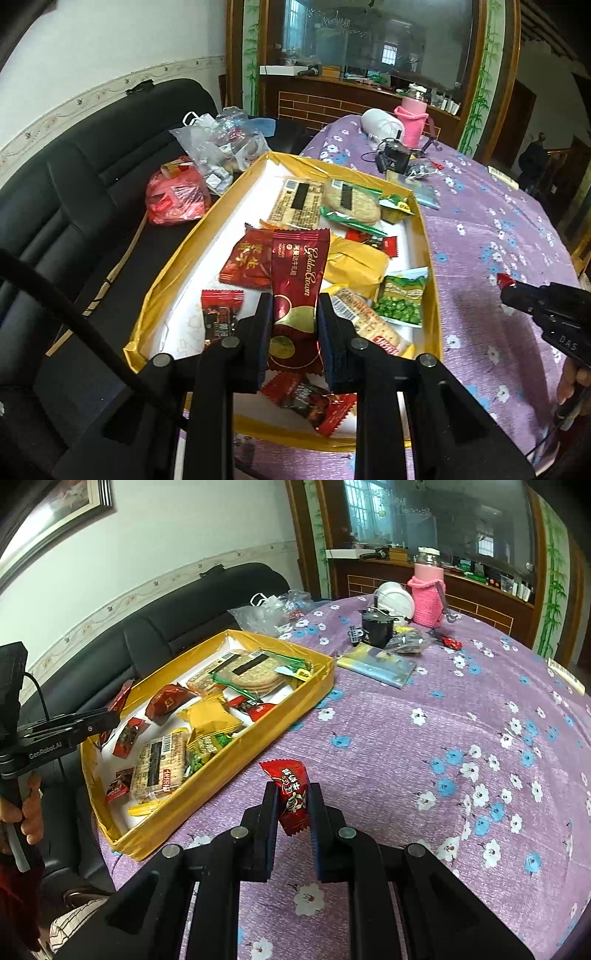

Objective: Organize snacks
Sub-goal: 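Carry the chocolate bar and red candy packet over the white box, then lower both snacks into the white box and open both grippers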

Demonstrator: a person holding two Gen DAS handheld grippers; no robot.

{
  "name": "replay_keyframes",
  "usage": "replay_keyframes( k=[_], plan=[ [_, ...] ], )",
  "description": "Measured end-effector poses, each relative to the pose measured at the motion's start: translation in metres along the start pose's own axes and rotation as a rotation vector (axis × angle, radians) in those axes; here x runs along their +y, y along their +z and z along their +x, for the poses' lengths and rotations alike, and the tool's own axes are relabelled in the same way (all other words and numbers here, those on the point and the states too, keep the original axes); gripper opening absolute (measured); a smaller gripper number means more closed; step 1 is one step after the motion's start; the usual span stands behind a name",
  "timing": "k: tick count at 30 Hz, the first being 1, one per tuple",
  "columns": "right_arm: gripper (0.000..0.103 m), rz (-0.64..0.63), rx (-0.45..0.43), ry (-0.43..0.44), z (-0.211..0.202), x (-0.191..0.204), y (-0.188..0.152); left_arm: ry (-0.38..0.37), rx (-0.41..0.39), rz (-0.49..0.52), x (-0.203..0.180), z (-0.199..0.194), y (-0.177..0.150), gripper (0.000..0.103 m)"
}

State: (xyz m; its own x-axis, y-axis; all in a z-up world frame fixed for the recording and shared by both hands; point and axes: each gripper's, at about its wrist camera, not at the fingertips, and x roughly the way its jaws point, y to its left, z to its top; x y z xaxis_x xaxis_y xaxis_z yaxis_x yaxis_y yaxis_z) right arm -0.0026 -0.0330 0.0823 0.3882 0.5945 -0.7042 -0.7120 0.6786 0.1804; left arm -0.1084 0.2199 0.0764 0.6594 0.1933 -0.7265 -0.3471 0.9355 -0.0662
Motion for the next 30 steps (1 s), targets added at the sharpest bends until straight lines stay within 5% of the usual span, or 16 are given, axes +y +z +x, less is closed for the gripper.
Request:
replay_keyframes(
  k=[27,30],
  plan=[
    [0.013,-0.094,0.053,0.025,0.030,0.028,0.034,-0.047,0.097,-0.077,0.027,0.034,-0.005,0.025],
    [0.013,-0.102,0.056,0.042,0.035,0.032,0.041,-0.098,0.135,-0.060,0.021,0.042,-0.005,0.025]
  ],
)
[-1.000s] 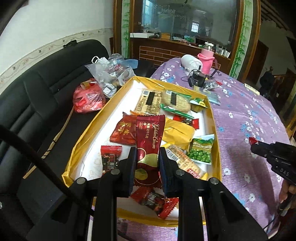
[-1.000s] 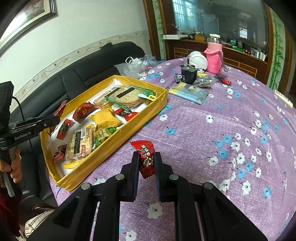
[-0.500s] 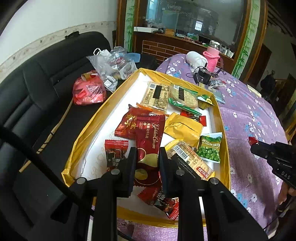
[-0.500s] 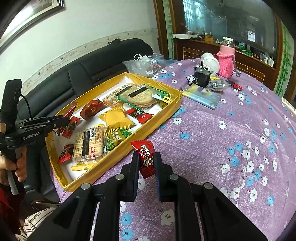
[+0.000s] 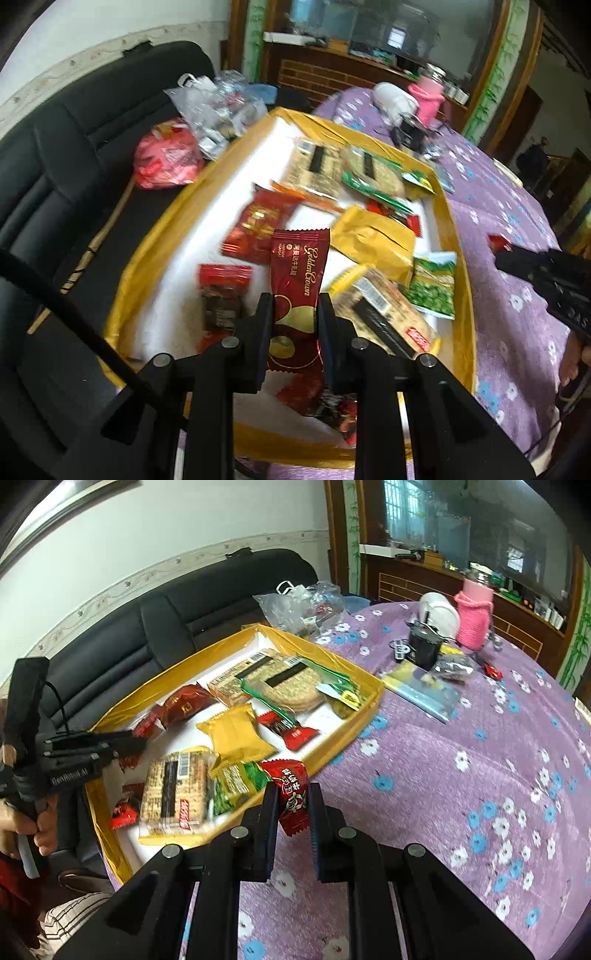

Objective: Organize snacks
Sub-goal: 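Lower both snacks into the white box and open both grippers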

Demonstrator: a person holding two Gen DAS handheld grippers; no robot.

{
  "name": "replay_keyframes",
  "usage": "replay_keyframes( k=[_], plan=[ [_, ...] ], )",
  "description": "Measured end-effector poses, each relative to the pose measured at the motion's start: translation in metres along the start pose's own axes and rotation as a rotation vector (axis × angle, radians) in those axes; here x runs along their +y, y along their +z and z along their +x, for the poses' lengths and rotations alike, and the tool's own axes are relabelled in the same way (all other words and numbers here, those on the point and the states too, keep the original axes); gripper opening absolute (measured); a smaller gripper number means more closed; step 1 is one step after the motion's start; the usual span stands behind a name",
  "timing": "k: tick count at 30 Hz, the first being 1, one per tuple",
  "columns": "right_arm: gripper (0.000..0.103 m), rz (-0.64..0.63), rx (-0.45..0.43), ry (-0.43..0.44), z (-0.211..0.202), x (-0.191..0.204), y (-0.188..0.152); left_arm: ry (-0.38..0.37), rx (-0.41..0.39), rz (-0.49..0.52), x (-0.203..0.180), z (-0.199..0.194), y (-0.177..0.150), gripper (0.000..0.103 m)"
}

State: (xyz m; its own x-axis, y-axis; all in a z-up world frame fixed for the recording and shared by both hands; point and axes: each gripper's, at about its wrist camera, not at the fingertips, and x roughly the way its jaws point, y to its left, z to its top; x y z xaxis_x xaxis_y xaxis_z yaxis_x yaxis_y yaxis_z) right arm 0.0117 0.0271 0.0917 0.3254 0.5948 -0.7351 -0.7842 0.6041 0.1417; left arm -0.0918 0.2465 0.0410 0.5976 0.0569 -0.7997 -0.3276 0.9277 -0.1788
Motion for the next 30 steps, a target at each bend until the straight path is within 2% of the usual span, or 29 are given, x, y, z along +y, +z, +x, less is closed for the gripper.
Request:
replay_keyframes(
  k=[7,11,16,21,25,30],
  plan=[
    [0.013,0.004,0.013,0.024,0.014,0.002,0.010,-0.020,0.068,0.021,0.002,0.015,0.015,0.025],
    [0.013,0.009,0.023,0.039,0.024,0.002,0.015,-0.006,0.096,0.003,0.011,0.025,0.023,0.025],
    [0.013,0.012,0.040,0.028,0.037,-0.003,0.028,0.031,0.099,-0.004,0.018,0.028,0.024,0.025],
    [0.013,0.035,0.067,0.064,0.051,-0.009,0.035,0.025,0.103,0.008,0.017,0.028,0.021,0.025],
    [0.013,0.021,0.074,-0.009,0.063,-0.012,0.046,0.023,0.102,0.011,0.015,0.028,0.021,0.025],
    [0.013,0.005,0.108,-0.058,0.080,-0.015,0.060,0.022,0.100,0.015,0.014,0.029,0.020,0.025]
  ],
)
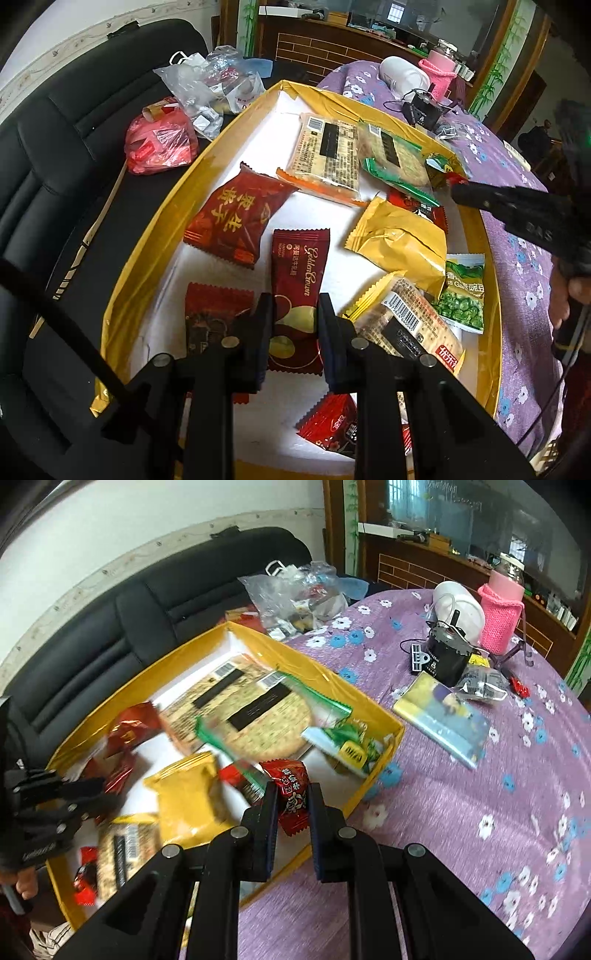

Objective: Organize snacks
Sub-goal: 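Lower both snacks into the white box and open both grippers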

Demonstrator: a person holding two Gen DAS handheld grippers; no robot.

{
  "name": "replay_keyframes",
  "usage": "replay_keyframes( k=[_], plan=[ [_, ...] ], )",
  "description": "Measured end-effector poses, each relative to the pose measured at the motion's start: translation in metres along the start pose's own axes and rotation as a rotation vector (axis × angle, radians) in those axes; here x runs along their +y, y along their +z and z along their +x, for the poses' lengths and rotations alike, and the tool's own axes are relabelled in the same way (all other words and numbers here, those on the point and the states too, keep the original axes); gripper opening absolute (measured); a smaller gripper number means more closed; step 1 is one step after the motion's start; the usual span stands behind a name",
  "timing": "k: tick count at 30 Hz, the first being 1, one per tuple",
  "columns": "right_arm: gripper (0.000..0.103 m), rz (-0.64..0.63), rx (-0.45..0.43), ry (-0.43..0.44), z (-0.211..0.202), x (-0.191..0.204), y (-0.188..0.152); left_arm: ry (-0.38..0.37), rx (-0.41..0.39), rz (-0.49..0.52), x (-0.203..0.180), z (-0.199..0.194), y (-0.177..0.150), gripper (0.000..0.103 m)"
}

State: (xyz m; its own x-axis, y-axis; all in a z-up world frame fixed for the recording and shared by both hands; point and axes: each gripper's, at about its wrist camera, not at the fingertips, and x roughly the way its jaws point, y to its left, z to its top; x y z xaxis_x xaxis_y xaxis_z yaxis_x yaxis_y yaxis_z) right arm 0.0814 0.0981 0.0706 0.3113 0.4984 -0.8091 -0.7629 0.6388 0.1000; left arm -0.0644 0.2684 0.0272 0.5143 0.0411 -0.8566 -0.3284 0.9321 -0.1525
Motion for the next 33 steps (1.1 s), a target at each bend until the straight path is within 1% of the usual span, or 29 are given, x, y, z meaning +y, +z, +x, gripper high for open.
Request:
replay_keyframes(
  k=[2,4,10,13,16,19,21,27,33],
  plan=[
    [0.013,-0.006,0.017,-0.013,0.007,0.000,0.002,0.002,0.000,0.002,-0.001,0.000,0.000,0.025],
    [0.013,-0.011,0.032,-0.049,0.013,-0.001,0.003,0.010,-0.002,0.007,-0.002,0.000,0.000,0.025],
    [0.013,-0.048,0.033,-0.098,0.020,0.005,0.004,0.059,-0.017,0.035,-0.008,0.000,0.000,0.025],
    [0.013,-0.058,0.050,-0.089,0.026,0.009,0.003,0.084,-0.024,0.052,-0.011,0.001,-0.001,0.025],
    [0.013,-0.073,0.048,-0.097,0.028,0.014,0.001,0.098,-0.029,0.060,-0.014,0.000,-0.002,0.025],
    [0.013,-0.073,0.055,-0.046,0.026,0.019,0.001,0.112,-0.033,0.066,-0.016,0.001,-0.002,0.026],
    [0.013,-0.080,0.049,-0.062,0.026,0.021,0.000,0.121,-0.034,0.069,-0.016,0.001,-0.002,0.026],
    [0.014,-0.056,0.039,-0.059,0.023,0.015,0.000,0.157,-0.044,0.082,-0.018,0.001,-0.004,0.026],
    [0.014,-0.046,0.038,-0.052,0.018,0.013,-0.003,0.156,-0.048,0.089,-0.021,-0.001,-0.005,0.026]
  ],
)
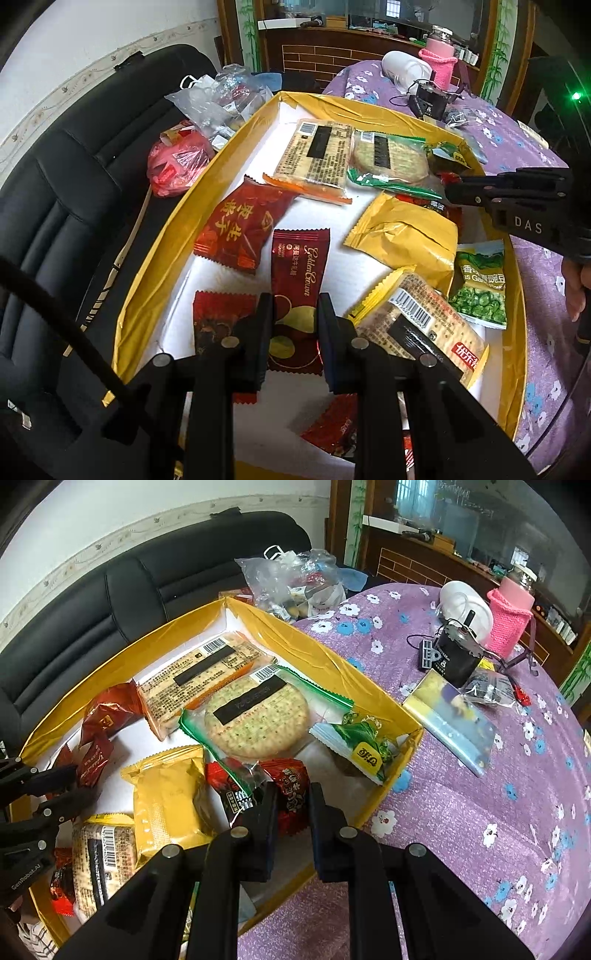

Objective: Organize snacks
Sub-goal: 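Lower both snacks into the white box and open both grippers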

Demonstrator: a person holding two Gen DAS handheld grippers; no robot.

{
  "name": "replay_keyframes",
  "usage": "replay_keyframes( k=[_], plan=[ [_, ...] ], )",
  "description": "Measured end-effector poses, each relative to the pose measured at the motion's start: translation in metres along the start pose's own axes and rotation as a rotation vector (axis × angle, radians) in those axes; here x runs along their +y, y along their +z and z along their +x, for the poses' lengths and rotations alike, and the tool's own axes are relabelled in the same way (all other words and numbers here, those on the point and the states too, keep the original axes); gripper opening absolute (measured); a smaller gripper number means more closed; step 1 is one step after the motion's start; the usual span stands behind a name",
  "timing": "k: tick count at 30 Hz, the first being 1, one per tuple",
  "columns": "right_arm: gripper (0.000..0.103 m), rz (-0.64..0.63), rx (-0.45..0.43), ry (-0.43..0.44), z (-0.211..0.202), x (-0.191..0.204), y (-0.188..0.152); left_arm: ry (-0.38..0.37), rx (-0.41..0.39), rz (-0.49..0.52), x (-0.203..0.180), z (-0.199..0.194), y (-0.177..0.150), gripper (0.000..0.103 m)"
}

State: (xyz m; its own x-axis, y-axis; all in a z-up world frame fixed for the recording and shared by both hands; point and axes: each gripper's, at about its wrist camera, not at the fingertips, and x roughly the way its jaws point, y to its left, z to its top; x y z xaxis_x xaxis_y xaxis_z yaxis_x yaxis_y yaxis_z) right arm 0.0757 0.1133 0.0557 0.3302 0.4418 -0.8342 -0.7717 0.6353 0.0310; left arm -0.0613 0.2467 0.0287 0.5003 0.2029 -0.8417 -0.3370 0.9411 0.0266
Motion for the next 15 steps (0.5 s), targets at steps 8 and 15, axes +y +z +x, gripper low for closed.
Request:
replay_keyframes(
  k=[8,15],
  plan=[
    [0.014,0.007,-0.001,0.009,-0.0033,0.0023,-0.0035,0.026,0.002,0.013,-0.0025,0.0003,-0.0021,0.027],
    [0.024,0.018,-0.015,0.021,-0.0084,0.0037,-0.0062,0.033,-0.002,0.012,-0.0046,-0.0004,-0.0053,0.028]
  ],
)
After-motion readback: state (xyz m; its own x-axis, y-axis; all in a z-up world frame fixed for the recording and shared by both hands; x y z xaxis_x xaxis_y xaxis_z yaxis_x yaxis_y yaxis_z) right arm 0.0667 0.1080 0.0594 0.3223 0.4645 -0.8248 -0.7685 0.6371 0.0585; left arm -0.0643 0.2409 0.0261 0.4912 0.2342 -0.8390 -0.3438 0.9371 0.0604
